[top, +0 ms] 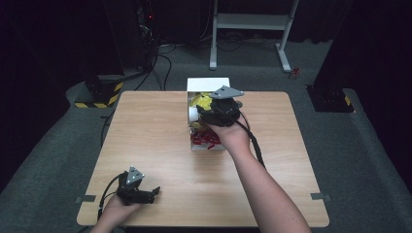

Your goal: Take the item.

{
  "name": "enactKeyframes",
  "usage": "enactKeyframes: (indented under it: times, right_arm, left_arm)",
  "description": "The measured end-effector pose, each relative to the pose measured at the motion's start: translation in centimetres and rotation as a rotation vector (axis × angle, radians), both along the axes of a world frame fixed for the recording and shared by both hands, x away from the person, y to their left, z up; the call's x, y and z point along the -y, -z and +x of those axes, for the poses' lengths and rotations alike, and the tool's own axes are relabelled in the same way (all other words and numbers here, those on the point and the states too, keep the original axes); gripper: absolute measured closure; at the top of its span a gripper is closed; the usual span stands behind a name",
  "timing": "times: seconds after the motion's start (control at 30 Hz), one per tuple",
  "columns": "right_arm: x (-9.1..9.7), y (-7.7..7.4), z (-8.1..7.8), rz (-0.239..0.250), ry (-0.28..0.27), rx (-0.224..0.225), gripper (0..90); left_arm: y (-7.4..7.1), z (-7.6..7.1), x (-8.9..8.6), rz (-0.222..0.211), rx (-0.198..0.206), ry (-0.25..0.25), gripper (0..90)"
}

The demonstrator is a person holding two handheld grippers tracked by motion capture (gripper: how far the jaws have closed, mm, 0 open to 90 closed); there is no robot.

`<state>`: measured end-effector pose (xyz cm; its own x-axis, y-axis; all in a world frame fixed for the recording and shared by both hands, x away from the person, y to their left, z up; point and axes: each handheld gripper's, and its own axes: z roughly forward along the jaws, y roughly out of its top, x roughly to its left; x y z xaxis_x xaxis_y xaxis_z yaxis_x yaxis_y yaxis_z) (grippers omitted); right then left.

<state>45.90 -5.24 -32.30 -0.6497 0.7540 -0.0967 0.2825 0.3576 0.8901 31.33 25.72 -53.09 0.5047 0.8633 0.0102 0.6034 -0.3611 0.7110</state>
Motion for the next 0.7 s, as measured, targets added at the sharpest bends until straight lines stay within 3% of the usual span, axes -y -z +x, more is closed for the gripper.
enactKeyframes:
  times: [0.7]
  right_arm:
    - [1.2, -1.6, -2.9, 0.054, -0.046, 0.055, 38.1]
  left_arm:
    - [0.0, 0.0, 0.0, 0.001, -0.002, 0.000, 0.8]
